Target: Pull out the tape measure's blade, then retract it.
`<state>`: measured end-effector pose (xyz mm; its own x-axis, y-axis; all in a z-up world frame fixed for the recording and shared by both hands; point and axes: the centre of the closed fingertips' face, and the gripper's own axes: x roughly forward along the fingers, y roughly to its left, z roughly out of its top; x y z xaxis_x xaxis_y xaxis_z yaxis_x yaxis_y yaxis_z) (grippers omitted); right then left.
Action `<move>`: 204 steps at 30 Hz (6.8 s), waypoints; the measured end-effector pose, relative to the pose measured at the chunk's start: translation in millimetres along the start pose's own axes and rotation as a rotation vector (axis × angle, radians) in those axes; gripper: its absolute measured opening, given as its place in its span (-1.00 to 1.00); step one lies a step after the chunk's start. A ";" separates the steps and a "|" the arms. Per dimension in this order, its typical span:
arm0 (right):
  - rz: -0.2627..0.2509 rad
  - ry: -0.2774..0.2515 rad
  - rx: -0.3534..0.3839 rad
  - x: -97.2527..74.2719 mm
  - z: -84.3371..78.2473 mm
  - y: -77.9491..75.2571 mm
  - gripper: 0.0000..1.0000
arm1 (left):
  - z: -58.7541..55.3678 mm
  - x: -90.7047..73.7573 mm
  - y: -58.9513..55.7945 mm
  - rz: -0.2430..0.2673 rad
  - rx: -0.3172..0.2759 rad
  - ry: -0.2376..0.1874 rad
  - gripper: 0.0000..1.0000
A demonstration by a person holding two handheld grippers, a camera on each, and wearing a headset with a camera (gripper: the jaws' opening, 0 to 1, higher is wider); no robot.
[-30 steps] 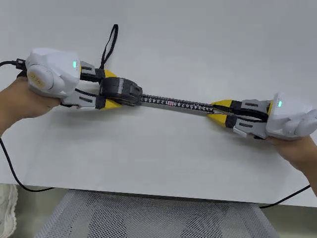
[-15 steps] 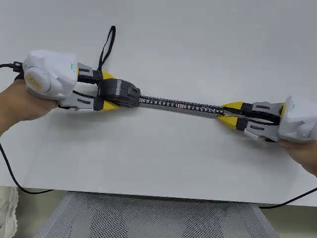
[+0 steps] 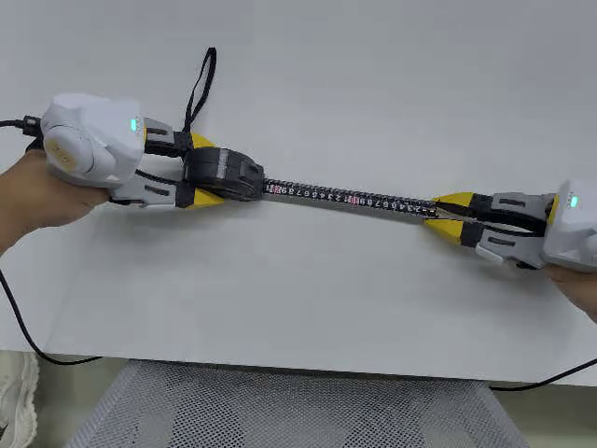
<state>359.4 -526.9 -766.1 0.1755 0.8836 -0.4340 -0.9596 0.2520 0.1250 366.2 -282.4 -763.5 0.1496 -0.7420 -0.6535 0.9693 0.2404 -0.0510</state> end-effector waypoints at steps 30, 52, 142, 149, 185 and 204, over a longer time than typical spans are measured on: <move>-0.035 0.003 0.021 -23.1 -11.9 -6.1 -0.82 | 0.0 1.8 -0.3 -0.001 -0.002 0.001 -0.38; -0.019 0.029 0.005 -19.9 -15.0 -7.3 -0.77 | 0.4 1.3 -0.7 0.002 -0.001 0.004 -0.38; -0.240 -0.093 0.163 -31.7 22.8 9.1 0.30 | 24.7 -41.4 0.9 0.316 -0.181 -0.092 0.70; -0.284 -0.107 0.181 -39.7 22.7 12.3 0.30 | 24.8 -52.6 -4.8 0.367 -0.228 -0.120 0.71; -0.482 -0.132 0.233 -65.3 30.8 36.9 0.32 | 12.9 -97.3 -47.9 0.571 -0.430 -0.245 0.72; -0.544 -0.131 0.252 -79.9 24.9 53.1 0.31 | 4.5 -109.8 -71.6 0.629 -0.476 -0.252 0.72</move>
<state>299.9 -574.4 -702.6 0.6661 0.6395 -0.3837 -0.6466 0.7516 0.1301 281.2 -221.0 -684.6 0.7308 -0.4848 -0.4805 0.5121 0.8548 -0.0835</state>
